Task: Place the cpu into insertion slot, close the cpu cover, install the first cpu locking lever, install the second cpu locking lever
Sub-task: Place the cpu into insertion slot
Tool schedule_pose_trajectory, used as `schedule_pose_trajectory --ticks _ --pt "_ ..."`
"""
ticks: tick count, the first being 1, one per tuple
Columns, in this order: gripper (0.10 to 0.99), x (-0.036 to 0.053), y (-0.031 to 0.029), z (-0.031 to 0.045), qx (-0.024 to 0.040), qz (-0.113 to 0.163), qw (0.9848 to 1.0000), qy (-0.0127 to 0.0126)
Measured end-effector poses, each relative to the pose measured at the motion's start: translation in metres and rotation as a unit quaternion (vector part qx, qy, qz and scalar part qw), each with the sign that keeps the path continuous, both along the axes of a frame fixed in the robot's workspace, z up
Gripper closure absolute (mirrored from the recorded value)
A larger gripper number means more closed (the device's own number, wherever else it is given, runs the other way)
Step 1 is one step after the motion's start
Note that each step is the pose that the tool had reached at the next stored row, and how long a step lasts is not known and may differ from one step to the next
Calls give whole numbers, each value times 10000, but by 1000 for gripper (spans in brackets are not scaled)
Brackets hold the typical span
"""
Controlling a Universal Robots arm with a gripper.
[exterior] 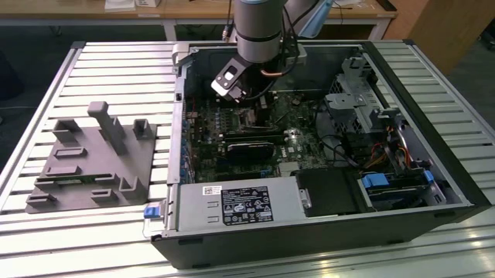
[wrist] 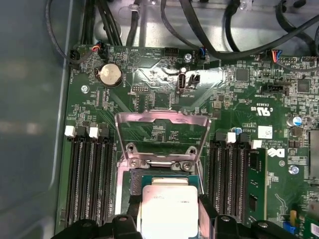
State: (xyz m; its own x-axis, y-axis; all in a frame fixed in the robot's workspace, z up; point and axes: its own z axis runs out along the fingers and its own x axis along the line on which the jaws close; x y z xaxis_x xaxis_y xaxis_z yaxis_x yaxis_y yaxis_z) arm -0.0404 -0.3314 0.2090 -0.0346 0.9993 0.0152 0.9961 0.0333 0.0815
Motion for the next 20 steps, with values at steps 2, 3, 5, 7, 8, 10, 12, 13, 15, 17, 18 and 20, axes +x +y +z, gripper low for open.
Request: schedule_pose_trajectory --ticks 2,3,5,7,8,10,12,13,15,17,18,20 --pt "549 -10 6 -7 -1 -56 10000 1" --pt "549 -15 7 -11 0 -85 10000 0" --pt "549 -21 14 -20 -1 -135 9999 1" --pt "549 -21 27 -34 -1 -153 9999 0" --pt "549 -22 34 -42 0 -157 9999 0" --pt "549 -22 48 -55 0 -158 9999 0" --pt "549 -22 56 -70 0 -158 9999 0" --pt "549 -22 59 -78 0 -157 9999 0" --pt "549 -25 62 -92 0 -158 9999 0" --pt "549 -31 62 -100 -1 -158 9999 1" --pt "549 -33 62 -106 0 -158 9999 0" --pt "549 -37 62 -117 1 -157 9999 1"
